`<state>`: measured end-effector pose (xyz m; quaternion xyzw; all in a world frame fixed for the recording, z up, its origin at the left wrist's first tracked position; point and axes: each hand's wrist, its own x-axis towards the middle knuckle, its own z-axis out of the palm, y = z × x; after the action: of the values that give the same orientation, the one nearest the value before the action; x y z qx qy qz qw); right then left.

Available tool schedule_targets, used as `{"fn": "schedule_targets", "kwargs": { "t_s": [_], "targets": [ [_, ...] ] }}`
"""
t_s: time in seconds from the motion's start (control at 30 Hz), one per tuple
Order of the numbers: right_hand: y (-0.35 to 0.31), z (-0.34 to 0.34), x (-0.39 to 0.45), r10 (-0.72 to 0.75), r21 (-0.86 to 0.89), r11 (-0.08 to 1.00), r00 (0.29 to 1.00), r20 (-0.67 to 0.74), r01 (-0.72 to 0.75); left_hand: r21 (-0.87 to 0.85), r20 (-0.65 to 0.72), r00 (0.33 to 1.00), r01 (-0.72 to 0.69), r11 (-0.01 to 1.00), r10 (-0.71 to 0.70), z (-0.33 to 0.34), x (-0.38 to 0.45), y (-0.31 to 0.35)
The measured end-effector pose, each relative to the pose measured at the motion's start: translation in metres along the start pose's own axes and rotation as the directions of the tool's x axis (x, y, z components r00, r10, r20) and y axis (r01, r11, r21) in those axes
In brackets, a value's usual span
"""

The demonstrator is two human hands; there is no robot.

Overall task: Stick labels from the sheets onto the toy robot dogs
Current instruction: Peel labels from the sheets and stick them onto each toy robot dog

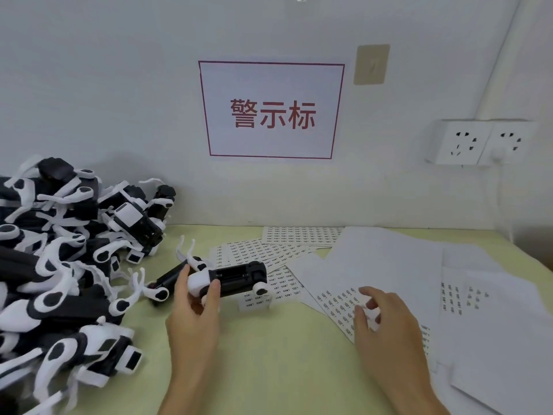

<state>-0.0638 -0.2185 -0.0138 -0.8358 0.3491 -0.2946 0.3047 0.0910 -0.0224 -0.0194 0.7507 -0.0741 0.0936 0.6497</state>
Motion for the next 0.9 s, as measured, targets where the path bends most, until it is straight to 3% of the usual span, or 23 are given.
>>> {"fn": "schedule_targets", "kwargs": {
  "t_s": [0.17,0.27,0.33,0.43,0.53,0.6,0.7,0.9],
  "targets": [
    [0.011,-0.005,0.007,0.167,-0.299,0.942,0.986,0.016,-0.154,0.229,0.003,0.993,-0.118,0.966,0.12,0.003,-0.008,0.004],
    [0.016,-0.003,0.009,0.192,-0.396,0.906,0.979,0.066,-0.151,0.46,-0.066,0.952,-0.238,0.855,0.3,0.009,-0.018,0.014],
    [0.018,-0.002,0.01,0.19,-0.404,0.903,0.98,0.067,-0.147,0.523,-0.074,0.897,-0.337,0.783,0.435,0.016,-0.026,0.02],
    [0.019,-0.001,0.011,0.201,-0.37,0.915,0.977,0.066,-0.163,0.379,0.085,0.794,-0.584,0.717,0.602,0.032,-0.045,0.025],
    [0.019,0.0,0.013,0.221,-0.308,0.932,0.972,0.074,-0.189,0.249,0.376,0.715,-0.69,0.679,0.59,0.055,-0.06,0.027],
    [0.016,0.0,0.014,0.223,-0.189,0.96,0.973,0.062,-0.208,0.229,0.488,0.696,-0.685,0.692,0.527,0.074,-0.063,0.028],
    [0.008,0.003,0.02,0.238,0.063,0.968,0.969,0.061,-0.241,0.154,0.558,0.733,-0.552,0.82,0.389,0.102,-0.056,0.028],
    [-0.004,0.012,0.045,0.205,0.417,0.876,0.969,0.136,-0.244,0.036,0.446,0.853,-0.32,0.947,0.271,0.128,-0.044,0.02]
  ]
}}
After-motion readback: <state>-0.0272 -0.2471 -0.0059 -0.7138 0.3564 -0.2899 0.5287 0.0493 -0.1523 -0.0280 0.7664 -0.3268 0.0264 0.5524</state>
